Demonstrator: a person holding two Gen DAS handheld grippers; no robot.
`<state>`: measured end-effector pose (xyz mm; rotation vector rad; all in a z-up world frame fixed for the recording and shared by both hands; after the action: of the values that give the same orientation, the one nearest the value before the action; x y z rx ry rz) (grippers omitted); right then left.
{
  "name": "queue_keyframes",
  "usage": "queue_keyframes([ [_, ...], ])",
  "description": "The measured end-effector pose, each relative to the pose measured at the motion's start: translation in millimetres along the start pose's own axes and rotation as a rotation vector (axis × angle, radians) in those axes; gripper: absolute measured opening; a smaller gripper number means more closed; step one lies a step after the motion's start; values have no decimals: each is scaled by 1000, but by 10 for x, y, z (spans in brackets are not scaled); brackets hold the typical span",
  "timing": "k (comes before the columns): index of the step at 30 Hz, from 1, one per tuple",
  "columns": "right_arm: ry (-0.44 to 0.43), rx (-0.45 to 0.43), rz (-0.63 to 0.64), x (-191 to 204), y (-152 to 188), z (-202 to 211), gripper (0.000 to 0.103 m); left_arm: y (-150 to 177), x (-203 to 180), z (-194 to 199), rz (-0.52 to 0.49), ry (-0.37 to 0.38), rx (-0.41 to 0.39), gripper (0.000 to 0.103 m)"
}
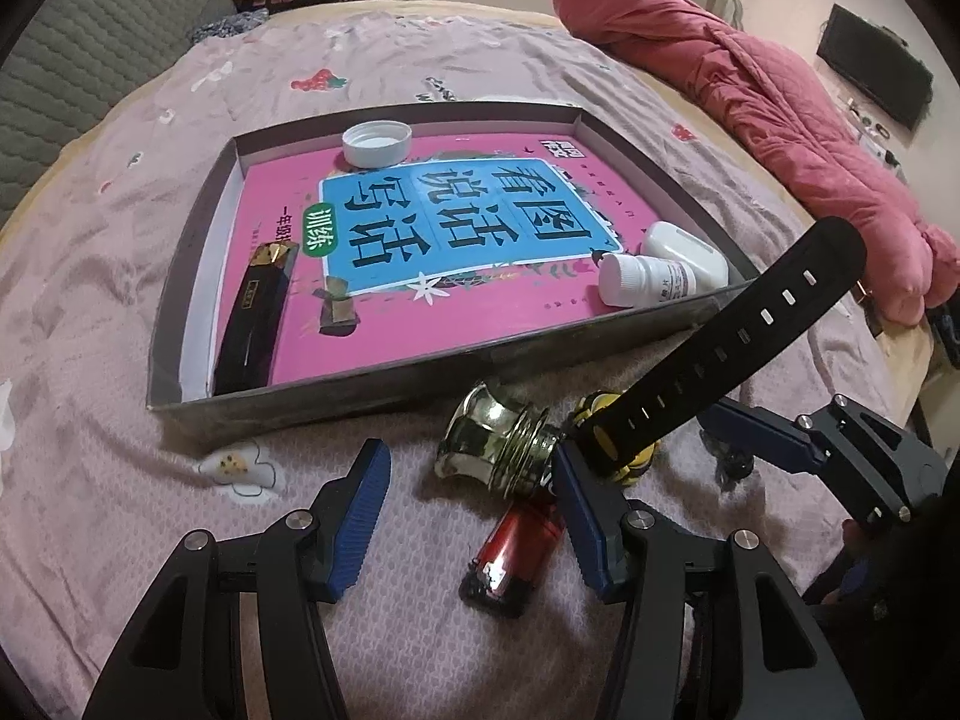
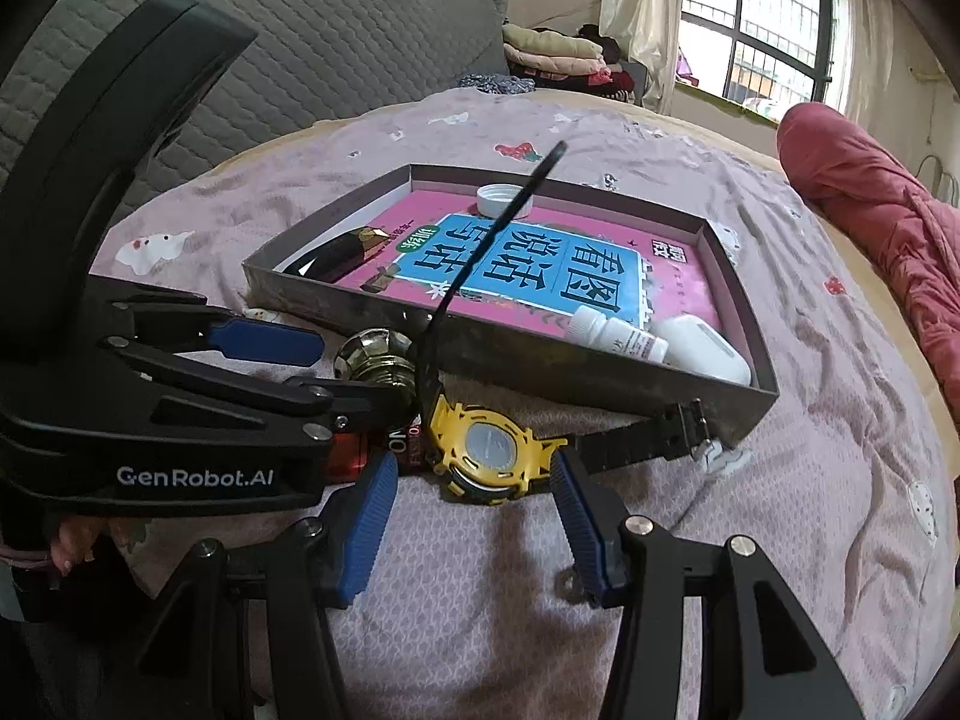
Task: Organize rigid objects
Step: 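Grasp the gold metal part with the left tool while the right tool grasps the yellow watch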
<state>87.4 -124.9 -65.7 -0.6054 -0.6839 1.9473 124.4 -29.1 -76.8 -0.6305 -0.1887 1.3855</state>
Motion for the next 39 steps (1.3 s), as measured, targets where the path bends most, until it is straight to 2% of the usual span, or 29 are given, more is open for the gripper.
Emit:
queue_keyframes([
  [7,42,-31,45,38,-39,-66,53,-6,26,-44,-4,22,-1,59],
  [9,42,-38,54,54,-53,-84,53,-2,50,-69,-13,-8,7,53],
  [10,44,-38,58,62,-60,-97,53,-1,77,-78,-9,-12,12,53],
  [13,43,-35,73,91,-68,-139,53,7,165,-83,28,30,20,53],
  [16,47,-49,78,103,-87,-152,52,13,173,-82,24,40,13,52],
  [20,53,-54,72,101,-120,-193,50,15,129,-69,8,66,0,41],
  [22,56,-54,72,104,-133,-218,47,14,102,-63,-2,76,0,36],
  [26,60,-46,82,137,-142,-276,38,18,109,-75,2,95,0,36],
  [28,65,-50,89,146,-155,-287,28,16,126,-87,14,117,0,36],
  [30,60,-52,86,147,-160,-291,23,20,141,-96,24,133,0,36],
  [31,54,-55,87,147,-165,-286,16,20,142,-100,27,138,1,36],
  [34,66,-62,117,176,-166,-254,11,24,140,-115,23,146,3,36],
  [39,5,-58,69,73,-171,-201,9,13,171,-137,56,180,3,36],
])
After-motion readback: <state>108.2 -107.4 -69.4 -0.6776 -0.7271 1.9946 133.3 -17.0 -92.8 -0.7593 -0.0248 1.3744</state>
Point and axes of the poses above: each gripper's, at about its wrist camera, not at the fingertips, and z roughly against the way its jaws point, x to its left, y to its underside, the point moved 4 cm from there along -z, roughly the way its jaws point, and after that the axes turned 6 degrees about y, right-handed, at the moved point
